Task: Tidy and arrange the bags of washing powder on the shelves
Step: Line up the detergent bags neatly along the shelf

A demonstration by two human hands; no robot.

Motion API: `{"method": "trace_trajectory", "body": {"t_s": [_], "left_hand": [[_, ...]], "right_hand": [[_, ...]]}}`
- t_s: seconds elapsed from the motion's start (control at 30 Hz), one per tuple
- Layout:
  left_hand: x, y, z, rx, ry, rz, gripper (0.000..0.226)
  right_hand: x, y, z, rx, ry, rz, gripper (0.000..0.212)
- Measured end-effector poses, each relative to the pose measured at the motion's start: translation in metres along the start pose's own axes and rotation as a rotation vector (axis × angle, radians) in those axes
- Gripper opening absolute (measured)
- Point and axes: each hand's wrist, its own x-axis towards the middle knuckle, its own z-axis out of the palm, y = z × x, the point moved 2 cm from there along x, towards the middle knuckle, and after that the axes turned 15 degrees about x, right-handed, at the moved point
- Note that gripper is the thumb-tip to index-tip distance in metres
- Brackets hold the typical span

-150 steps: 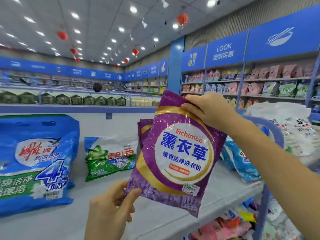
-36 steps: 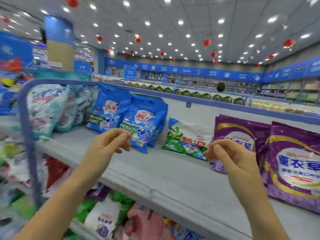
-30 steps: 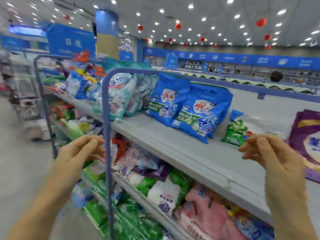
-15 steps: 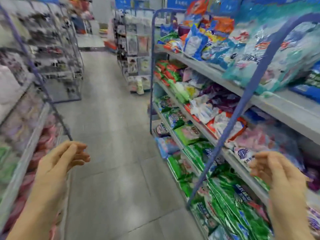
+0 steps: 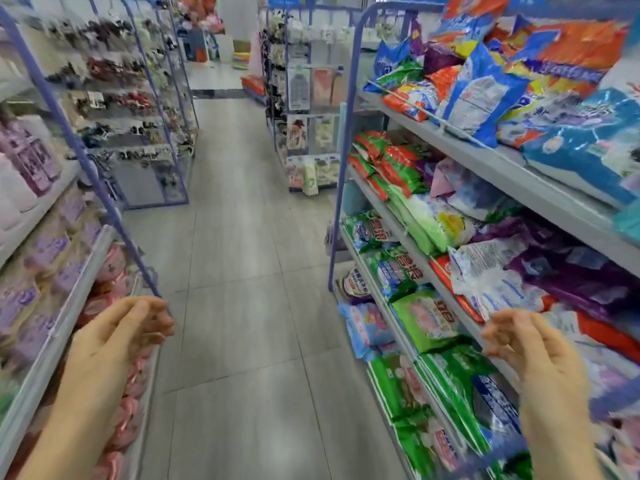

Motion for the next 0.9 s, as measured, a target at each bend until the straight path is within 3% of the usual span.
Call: {"method": "trace_trajectory", "body": {"t_s": [0.13,0.33,0.43,0.53,0.73,0.9], "left_hand": [[0.091,0.002,0.037,0.038,-0.07,-0.023,0.027],[0.188,0.022,0.109,-0.042,-0.226,0.116,0.028],[0.256,0.023,0.163,-0.122,-0.243,0.082,0.038],[0.318,0.031,0.22,-0.138,-0.333,0.146,0.03],[0.429,0.066,0.317,-0.188,-0.563,0.262,0.029],[0.467,0.103,0.383,-0.248,-0.77,0.37,0.032]], "right_hand": [[0.081,0.005,0.036,-0.019,0.015,-0.072,0.028],[0.163,0.015,0.069,-0.065,0.052,-0.142,0.032],[0.2,0.018,0.077,-0.075,0.133,-0.201,0.033],[0.238,0.018,0.09,-0.107,0.246,-0.277,0.039],[0.316,0.003,0.112,-0.294,0.407,-0.425,0.025],[0.384,-0.024,0.11,-0.348,0.55,-0.51,0.013]]}}
